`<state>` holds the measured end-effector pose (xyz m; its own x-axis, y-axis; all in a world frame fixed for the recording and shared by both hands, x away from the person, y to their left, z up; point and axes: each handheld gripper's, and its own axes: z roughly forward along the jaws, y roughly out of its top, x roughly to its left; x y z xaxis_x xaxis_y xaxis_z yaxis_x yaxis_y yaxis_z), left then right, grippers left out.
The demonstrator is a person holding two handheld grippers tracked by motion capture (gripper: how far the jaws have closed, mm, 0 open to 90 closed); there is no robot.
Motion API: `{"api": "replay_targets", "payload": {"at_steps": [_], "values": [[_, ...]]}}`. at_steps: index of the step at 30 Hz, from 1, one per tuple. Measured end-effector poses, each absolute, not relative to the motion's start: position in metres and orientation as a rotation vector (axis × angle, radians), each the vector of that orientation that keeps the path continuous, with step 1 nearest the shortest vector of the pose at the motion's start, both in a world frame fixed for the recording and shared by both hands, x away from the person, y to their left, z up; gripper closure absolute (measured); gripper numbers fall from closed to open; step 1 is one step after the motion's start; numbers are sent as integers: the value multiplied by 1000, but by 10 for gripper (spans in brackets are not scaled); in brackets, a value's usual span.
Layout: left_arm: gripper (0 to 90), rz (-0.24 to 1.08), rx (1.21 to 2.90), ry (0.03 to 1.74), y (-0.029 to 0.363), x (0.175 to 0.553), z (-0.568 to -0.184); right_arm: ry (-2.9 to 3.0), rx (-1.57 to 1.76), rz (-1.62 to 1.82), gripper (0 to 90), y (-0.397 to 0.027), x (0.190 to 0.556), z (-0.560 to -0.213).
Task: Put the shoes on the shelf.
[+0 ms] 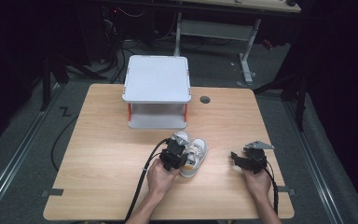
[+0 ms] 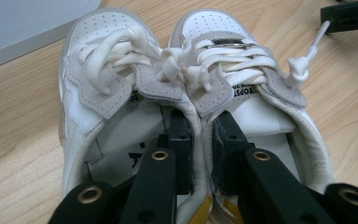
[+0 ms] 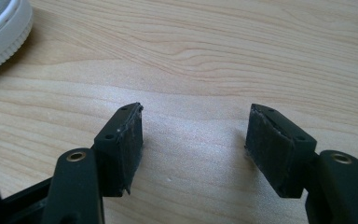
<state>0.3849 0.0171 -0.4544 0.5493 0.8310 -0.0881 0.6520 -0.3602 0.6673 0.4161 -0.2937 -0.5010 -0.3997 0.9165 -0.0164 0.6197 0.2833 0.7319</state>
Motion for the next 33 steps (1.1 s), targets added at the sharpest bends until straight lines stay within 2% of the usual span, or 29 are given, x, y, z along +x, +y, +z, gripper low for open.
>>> {"api": "replay_targets", "payload": {"at_steps": [19, 33], "values": [[802, 346, 2076, 1164, 52, 373, -433, 2121, 1378, 910, 365, -294, 416, -501], [802, 392, 2024, 1237, 82, 395, -421, 2121, 1378, 910, 364, -294, 416, -501]]}}
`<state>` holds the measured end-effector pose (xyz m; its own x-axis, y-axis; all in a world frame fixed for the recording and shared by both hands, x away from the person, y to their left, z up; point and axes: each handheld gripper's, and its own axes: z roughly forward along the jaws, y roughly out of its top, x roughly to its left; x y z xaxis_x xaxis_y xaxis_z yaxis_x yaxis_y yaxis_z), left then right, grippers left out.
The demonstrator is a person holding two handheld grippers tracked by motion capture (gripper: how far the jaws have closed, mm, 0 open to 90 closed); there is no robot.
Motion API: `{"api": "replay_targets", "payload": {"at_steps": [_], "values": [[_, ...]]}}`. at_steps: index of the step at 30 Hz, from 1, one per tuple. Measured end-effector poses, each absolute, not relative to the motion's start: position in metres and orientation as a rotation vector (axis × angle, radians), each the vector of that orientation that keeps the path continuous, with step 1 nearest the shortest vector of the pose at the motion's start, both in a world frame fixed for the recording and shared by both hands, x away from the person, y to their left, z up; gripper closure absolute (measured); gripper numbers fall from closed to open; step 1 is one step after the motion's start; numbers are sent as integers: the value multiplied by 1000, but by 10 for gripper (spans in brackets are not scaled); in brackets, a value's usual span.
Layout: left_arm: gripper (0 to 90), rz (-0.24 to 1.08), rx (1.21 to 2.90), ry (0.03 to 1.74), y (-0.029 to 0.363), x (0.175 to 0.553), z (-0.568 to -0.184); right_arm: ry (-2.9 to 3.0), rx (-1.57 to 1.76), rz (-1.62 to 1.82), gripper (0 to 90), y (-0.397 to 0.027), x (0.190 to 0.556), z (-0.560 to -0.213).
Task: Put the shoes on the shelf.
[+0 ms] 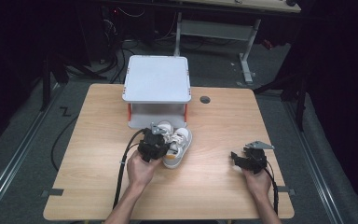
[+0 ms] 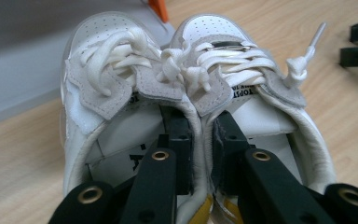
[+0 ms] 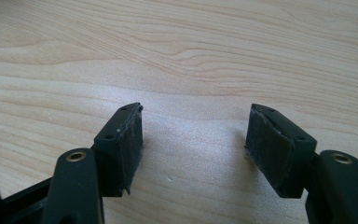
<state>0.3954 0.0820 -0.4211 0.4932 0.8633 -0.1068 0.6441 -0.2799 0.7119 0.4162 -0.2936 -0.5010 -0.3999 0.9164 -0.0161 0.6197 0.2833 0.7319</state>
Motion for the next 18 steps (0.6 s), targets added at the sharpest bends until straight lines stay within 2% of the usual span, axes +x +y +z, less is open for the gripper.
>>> {"api": "replay_targets", "payload": {"at_steps": [14, 18], "values": [[799, 498, 2000, 1336, 99, 441, -431, 2123, 1373, 912, 366, -294, 417, -501], [798, 517, 1970, 1366, 102, 452, -433, 2116, 1379, 915, 423, -294, 416, -501]]}}
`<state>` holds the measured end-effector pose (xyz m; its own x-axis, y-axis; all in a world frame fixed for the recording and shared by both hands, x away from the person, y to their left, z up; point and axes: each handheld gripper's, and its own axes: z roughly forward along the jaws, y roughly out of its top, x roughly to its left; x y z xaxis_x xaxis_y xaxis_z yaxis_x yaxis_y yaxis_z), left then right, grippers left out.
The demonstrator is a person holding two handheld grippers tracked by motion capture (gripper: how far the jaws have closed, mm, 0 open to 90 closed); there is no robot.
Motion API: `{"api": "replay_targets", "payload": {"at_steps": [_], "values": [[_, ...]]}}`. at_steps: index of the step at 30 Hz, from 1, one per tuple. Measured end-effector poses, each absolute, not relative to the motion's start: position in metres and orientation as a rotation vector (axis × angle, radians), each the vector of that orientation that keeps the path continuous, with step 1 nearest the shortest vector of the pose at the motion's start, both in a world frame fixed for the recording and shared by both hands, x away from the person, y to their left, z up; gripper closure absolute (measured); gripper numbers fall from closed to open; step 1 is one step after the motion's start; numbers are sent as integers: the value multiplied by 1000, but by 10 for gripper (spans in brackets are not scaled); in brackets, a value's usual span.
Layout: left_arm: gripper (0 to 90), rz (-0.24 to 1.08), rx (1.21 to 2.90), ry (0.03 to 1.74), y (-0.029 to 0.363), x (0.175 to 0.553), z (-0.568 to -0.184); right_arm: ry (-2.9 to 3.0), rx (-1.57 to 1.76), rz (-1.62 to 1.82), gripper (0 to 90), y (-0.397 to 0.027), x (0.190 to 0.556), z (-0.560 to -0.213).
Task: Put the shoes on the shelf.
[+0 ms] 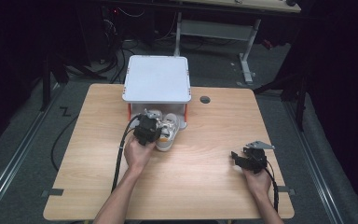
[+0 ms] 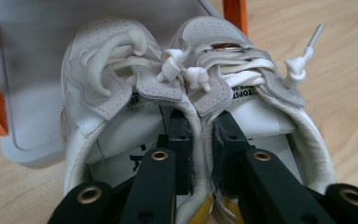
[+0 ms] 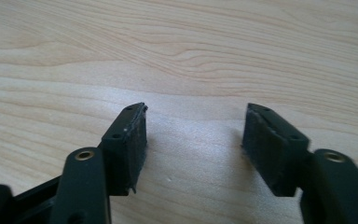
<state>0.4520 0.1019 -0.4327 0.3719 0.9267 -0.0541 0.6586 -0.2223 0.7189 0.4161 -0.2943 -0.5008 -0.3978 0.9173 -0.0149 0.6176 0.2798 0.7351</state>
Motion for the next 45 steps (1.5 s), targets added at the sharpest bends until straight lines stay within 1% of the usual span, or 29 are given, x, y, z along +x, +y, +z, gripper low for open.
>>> {"api": "replay_targets", "payload": {"at_steps": [3, 4, 8, 10, 18, 24, 27, 31, 45], "values": [[798, 518, 1929, 1392, 107, 458, -436, 2111, 1377, 920, 491, -295, 416, -501], [797, 520, 1926, 1397, 108, 459, -437, 2109, 1375, 923, 533, -294, 416, -500], [795, 538, 1910, 1440, 112, 467, -443, 2125, 1353, 938, 596, -291, 416, -500], [793, 539, 1903, 1453, 114, 469, -446, 2157, 1351, 941, 609, -287, 416, -499], [791, 548, 1869, 1483, 117, 476, -452, 2213, 1283, 1024, 609, -269, 422, -476], [786, 570, 1905, 1472, 112, 483, -451, 2244, 1226, 1105, 611, -251, 429, -454], [779, 567, 1894, 1477, 111, 484, -452, 2264, 1206, 1146, 622, -241, 435, -442], [759, 547, 1888, 1477, 113, 485, -453, 2301, 1156, 1198, 648, -223, 444, -424], [674, 576, 1907, 1471, 108, 485, -455, 2269, 1005, 1310, 708, -152, 491, -354]]}}
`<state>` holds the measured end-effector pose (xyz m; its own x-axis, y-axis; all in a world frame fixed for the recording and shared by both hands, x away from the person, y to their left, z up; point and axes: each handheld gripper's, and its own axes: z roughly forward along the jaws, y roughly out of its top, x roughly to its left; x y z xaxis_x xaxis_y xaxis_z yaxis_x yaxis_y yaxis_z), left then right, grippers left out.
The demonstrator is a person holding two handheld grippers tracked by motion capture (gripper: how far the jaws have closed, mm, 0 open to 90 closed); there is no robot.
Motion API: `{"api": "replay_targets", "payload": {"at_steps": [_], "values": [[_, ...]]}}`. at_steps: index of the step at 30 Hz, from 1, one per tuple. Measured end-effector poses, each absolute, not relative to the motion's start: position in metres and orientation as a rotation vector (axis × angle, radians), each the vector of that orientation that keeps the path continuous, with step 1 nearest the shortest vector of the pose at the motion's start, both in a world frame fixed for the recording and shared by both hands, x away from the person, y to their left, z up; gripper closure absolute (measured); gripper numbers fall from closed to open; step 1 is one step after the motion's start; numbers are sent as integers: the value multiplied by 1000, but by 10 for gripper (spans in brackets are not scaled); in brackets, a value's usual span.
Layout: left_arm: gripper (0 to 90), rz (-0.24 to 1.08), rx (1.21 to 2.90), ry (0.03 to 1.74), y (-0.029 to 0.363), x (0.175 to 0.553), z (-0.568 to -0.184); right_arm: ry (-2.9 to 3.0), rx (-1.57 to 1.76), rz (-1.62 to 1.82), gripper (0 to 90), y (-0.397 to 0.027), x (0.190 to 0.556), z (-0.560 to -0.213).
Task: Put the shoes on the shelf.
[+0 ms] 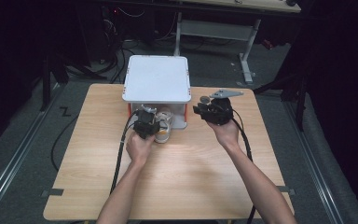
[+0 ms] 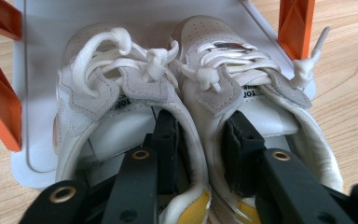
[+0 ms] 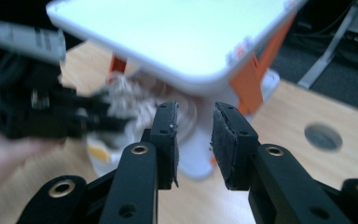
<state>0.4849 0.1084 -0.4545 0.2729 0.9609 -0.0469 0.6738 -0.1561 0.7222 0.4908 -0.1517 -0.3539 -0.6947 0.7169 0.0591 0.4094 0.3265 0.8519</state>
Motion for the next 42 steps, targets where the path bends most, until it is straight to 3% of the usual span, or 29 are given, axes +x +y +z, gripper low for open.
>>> {"api": "replay_targets", "payload": {"at_steps": [8, 18, 32, 42], "values": [[542, 596, 1900, 1461, 106, 483, -452, 2255, 993, 1276, 721, -115, 518, -337], [400, 586, 1882, 1422, 108, 476, -441, 2241, 1027, 1191, 720, -99, 537, -347], [179, 623, 1858, 1395, 122, 426, -425, 2249, 1011, 1181, 706, -93, 538, -347], [129, 559, 1930, 1484, 117, 418, -449, 2241, 998, 1188, 698, -93, 537, -348]]}}
